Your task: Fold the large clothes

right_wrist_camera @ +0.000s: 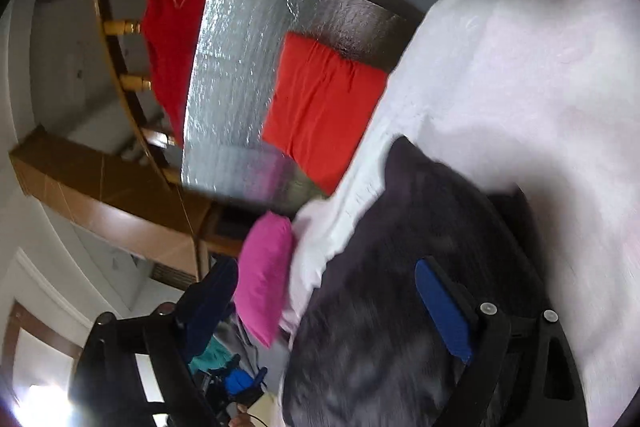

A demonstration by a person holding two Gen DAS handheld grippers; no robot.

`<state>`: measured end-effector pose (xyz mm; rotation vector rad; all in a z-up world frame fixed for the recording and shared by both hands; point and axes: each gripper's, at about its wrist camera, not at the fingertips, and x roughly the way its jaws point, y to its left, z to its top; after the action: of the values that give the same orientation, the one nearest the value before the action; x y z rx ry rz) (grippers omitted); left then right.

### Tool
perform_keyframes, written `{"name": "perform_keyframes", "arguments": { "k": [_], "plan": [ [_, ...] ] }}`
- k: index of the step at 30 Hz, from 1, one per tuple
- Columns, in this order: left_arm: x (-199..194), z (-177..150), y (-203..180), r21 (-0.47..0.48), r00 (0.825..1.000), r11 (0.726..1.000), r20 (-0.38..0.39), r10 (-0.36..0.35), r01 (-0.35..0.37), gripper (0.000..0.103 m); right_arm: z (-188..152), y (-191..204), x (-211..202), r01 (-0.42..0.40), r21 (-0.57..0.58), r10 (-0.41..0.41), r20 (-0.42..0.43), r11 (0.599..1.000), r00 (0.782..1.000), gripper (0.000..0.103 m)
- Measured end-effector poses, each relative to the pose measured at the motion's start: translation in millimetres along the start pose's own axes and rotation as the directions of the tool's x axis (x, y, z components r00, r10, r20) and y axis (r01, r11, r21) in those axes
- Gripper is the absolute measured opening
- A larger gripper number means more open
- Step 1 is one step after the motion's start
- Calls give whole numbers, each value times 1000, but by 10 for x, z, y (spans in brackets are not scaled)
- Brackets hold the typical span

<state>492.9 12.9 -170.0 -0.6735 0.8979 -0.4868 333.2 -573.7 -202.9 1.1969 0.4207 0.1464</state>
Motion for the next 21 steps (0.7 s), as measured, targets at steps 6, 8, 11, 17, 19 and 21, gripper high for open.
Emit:
{"name": "perform_keyframes", "arguments": {
  "k": [6,8,11,17,19,21],
  "plan": [
    [-329,-916,161,-33,998,998,-21,57,-58,82,-555,-74,-536,60,80,-58,-29,995,998,92],
    [-384,-1034,271,-69,996,994,-16,84,-84,82,-726,-77,-646,90,94,-87,-36,991,996,92],
    [-365,-1033,381,-113,994,987,-25,111,-113,82,-939,-198,-704,139,136,-136,-33,981,990,92],
    [-262,-1050,761,-272,982,944,-61,177,-188,83,-988,-508,-356,284,201,-270,-96,937,958,92],
    [-258,-1064,810,-284,985,943,-68,159,-171,83,-956,-557,-256,284,224,-272,-86,932,959,92],
    [-228,-1033,794,-280,985,945,-61,161,-171,83,-894,-494,-135,315,183,-310,-53,931,949,93]
  ]
}}
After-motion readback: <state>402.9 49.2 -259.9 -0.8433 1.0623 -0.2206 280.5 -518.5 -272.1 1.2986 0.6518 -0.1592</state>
